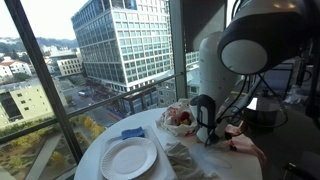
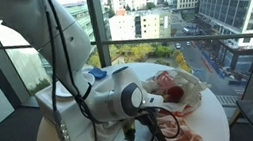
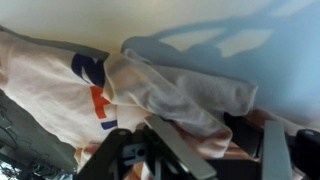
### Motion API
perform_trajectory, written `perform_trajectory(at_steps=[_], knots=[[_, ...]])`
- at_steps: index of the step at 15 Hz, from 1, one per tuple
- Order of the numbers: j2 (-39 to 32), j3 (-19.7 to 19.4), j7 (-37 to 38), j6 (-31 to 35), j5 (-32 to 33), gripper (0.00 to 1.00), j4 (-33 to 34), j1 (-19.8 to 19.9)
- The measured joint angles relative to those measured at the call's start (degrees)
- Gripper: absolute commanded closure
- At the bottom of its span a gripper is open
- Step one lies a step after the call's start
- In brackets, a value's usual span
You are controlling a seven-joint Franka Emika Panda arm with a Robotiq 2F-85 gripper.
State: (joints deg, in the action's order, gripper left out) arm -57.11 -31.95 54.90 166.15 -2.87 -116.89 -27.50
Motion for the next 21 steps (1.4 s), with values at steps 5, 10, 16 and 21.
perform_trajectory(at_steps=[5,10,16,21], knots=[[2.8,-0.9,-0.1,0.5,0.4,0.99,-2.9,-2.4],[5.6,-4.0,-0.1,-0.5,1.8,0.98,-4.4,-5.4],[12.6,-17.0,0.1,-2.9,6.6,0.98,-6.8,-15.7],[17.4,-31.5,0.2,-4.2,8.7,0.98,-11.8,-26.7]])
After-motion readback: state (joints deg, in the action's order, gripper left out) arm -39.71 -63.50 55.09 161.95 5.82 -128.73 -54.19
